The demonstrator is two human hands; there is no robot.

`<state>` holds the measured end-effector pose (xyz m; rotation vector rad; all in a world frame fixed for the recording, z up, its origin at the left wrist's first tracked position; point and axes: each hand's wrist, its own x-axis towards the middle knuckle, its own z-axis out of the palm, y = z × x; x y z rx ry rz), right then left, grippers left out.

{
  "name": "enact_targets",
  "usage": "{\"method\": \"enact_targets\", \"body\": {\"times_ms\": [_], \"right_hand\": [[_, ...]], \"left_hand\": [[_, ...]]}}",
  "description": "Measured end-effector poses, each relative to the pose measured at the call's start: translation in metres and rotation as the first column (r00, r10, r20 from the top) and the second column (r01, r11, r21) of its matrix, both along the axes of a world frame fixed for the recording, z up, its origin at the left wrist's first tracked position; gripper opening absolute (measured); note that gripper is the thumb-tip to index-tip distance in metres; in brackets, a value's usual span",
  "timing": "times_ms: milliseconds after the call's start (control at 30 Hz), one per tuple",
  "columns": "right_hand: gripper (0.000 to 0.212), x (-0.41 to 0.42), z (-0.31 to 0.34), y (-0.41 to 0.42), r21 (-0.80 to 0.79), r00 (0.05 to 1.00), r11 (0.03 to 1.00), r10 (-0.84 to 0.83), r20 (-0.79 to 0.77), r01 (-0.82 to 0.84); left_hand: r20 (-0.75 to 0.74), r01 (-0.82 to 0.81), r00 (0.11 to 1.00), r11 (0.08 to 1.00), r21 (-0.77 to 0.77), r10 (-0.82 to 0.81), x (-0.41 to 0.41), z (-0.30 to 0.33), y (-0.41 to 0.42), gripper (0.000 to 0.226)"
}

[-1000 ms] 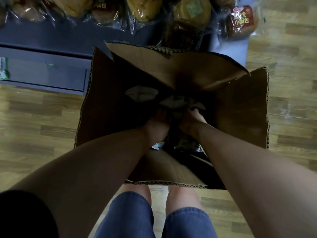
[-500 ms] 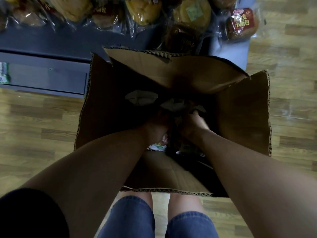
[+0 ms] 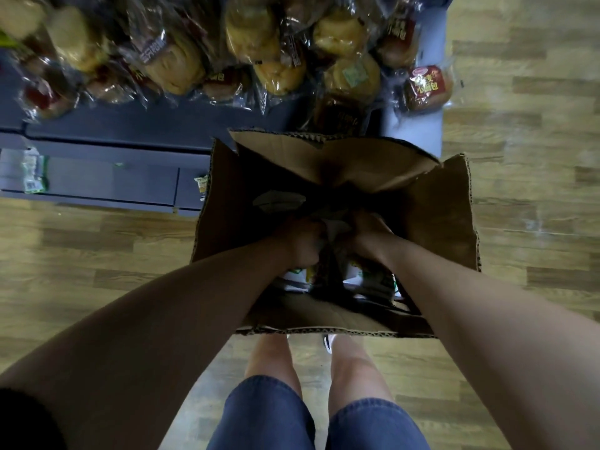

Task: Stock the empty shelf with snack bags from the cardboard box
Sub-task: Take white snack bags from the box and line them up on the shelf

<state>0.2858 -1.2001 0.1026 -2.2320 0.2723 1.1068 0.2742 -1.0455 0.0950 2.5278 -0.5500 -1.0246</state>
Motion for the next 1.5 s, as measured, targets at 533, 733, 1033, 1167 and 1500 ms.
{"method": "enact_targets", "body": {"times_ms": [533,733,1033,1167,1500], "right_hand": [[0.033,-0.023,0.118,0.010,0.154,0.840,0.972,-0.231,0.491,0.177],[0.040,-0.033,0.156,0.012,0.070,0.712,0.980,-0.184,0.678,0.186],[0.038,-0.040,0.212,0.016,0.145,0.505,0.964,-0.242,0.828,0.223],[0.040,-0.048,0.231,0.021,0.205,0.397,0.958,-0.270,0.877,0.200],[0.038,-0.047,0.288,0.040,0.283,0.183,0.954,-0.296,0.937,0.095]], "left_hand": [[0.314,-0.245,0.924,0.968,0.050,0.218,-0.008,0.139,0.013,0.048],[0.545,-0.228,0.814,0.973,-0.019,0.202,-0.023,0.178,0.023,0.073],[0.748,-0.138,0.630,0.978,-0.155,0.207,-0.028,0.219,0.032,0.066],[0.825,-0.098,0.536,0.984,-0.148,0.178,-0.027,0.235,0.045,0.060],[0.910,0.029,0.320,0.957,-0.289,0.265,-0.026,0.291,0.066,0.060]]}}
